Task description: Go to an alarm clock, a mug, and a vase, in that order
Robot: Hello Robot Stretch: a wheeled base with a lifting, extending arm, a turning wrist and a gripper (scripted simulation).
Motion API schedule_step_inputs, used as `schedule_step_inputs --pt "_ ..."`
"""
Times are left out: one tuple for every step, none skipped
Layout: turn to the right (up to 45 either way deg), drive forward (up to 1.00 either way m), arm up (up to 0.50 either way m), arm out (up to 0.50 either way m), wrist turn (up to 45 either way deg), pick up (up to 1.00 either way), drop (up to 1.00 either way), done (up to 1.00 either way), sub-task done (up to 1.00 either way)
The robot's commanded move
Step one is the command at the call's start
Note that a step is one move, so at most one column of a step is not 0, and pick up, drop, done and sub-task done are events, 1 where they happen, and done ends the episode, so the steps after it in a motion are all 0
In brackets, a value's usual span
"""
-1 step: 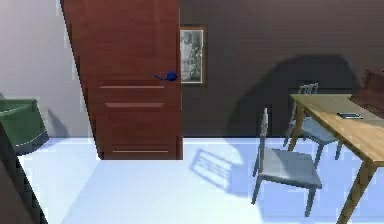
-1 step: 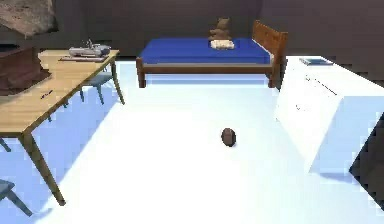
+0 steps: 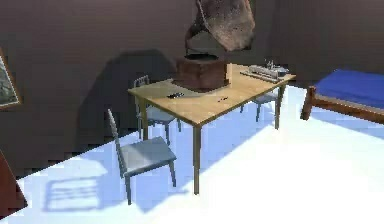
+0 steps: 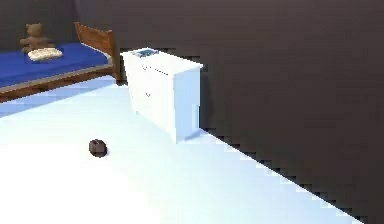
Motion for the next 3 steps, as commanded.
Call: schedule_step_inputs --pt "45.0 0.00 0.00 0.00 0.0 0.00 0.00 0.00 0.00" --pt "6.0 0.00 0.00 0.00 0.0 0.00 0.00 0.00 0.00" --pt "0.0 0.15 0.00 0.00 0.0 0.00 0.00 0.00 0.00"
